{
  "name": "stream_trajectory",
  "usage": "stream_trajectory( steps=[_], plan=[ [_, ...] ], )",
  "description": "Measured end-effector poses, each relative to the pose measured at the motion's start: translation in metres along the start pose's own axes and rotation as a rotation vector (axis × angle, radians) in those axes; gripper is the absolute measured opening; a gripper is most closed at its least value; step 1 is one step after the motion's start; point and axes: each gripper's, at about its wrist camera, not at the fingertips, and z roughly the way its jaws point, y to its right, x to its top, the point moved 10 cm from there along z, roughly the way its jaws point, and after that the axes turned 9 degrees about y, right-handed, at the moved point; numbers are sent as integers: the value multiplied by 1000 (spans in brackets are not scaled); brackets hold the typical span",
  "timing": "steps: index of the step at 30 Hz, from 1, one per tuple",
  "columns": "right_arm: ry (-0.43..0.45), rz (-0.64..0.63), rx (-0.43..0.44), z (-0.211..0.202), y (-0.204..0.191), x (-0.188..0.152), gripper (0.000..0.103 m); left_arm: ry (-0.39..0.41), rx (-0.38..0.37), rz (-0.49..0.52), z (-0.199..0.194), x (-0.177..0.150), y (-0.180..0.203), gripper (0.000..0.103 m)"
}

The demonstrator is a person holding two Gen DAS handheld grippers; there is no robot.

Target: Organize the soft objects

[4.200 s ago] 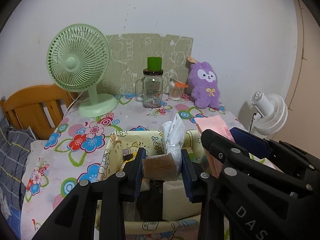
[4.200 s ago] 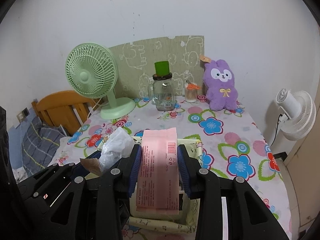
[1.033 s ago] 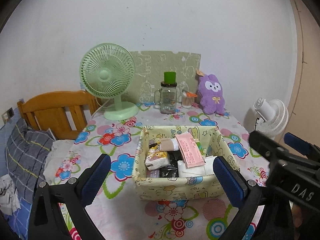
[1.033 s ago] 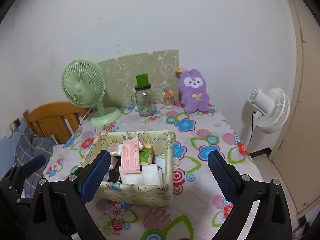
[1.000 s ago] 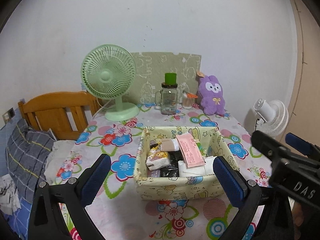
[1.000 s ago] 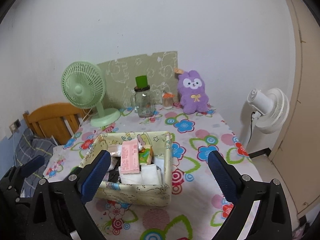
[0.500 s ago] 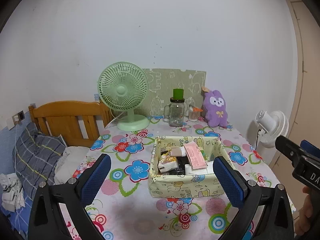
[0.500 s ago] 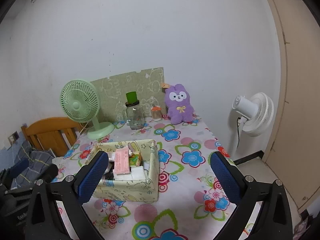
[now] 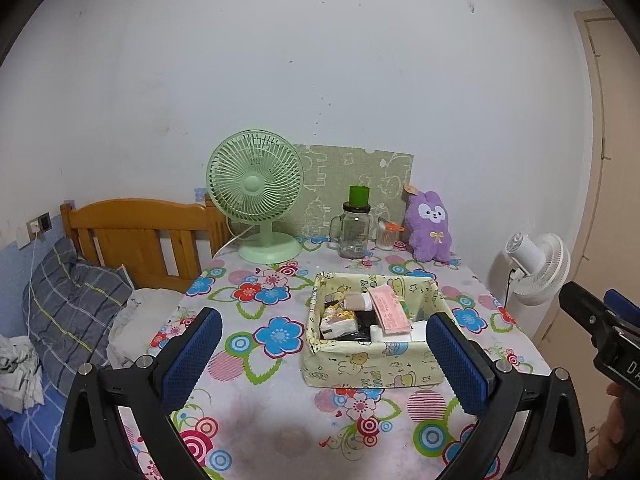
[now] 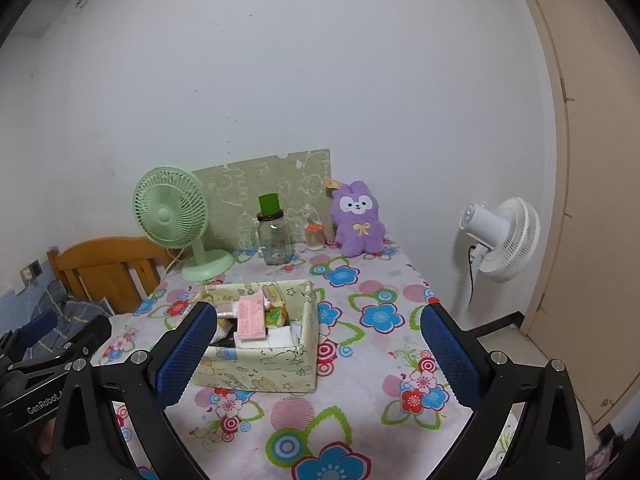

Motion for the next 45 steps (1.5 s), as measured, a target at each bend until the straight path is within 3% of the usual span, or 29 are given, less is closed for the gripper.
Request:
stream_trajectory(
  steps=[45],
  plan=[
    [-22, -8, 18, 4, -5, -5, 103, 10, 3, -3, -3, -2, -5, 103]
  ],
)
